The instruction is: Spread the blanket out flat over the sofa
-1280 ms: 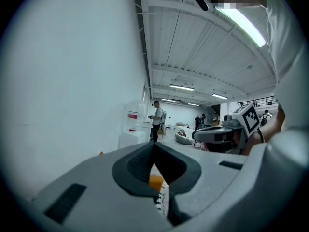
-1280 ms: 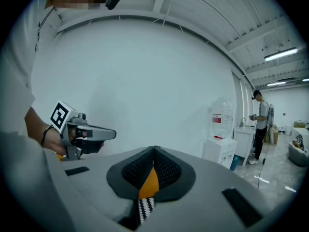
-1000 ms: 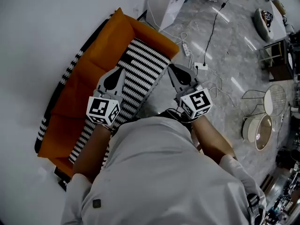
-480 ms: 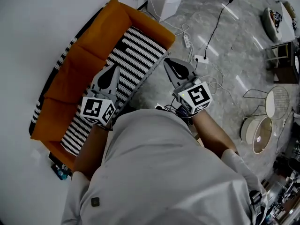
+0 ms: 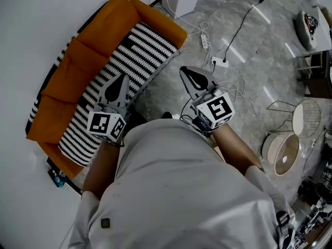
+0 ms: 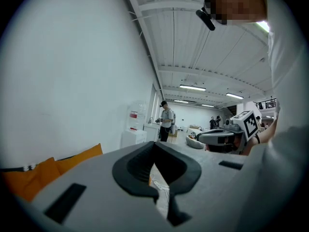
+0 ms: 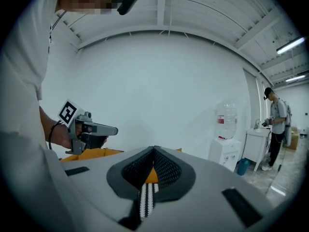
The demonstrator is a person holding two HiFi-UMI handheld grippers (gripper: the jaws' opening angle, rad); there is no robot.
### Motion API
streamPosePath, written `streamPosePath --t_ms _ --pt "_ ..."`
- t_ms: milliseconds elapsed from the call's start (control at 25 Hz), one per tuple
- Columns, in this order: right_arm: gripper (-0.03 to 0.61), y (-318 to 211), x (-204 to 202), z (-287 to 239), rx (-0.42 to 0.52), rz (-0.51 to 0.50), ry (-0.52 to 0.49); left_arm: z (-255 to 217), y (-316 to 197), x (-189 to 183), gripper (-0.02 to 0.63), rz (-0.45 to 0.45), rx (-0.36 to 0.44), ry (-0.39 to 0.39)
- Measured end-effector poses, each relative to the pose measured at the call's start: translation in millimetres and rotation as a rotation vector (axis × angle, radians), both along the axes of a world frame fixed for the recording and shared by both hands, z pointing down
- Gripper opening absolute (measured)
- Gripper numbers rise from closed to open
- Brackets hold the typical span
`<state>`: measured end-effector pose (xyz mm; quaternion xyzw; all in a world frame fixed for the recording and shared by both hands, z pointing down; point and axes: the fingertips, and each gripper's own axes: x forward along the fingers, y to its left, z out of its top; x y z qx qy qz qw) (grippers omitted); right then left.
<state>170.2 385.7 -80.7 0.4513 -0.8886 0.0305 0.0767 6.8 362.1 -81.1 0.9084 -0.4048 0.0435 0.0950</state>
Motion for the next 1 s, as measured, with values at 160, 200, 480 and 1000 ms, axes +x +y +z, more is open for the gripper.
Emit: streamPosePath --t_ms 160,200,480,1000 --pt "0.026 23 18 4 0.002 -0.025 -0.006 3 25 24 0.009 -0.009 0.007 -0.012" --pt "0.026 26 19 5 0.003 -0.03 -0.007 3 29 27 0.009 -0.011 0.011 -0.016" --pt "0.026 44 22 -2 0.023 -0.05 -0.021 -10 50 31 0.009 -0.029 0.045 -0.03" --pt "0.026 67 5 -9 0.036 -0.085 -0.029 -21 80 19 0.009 -0.06 0.075 -0.039"
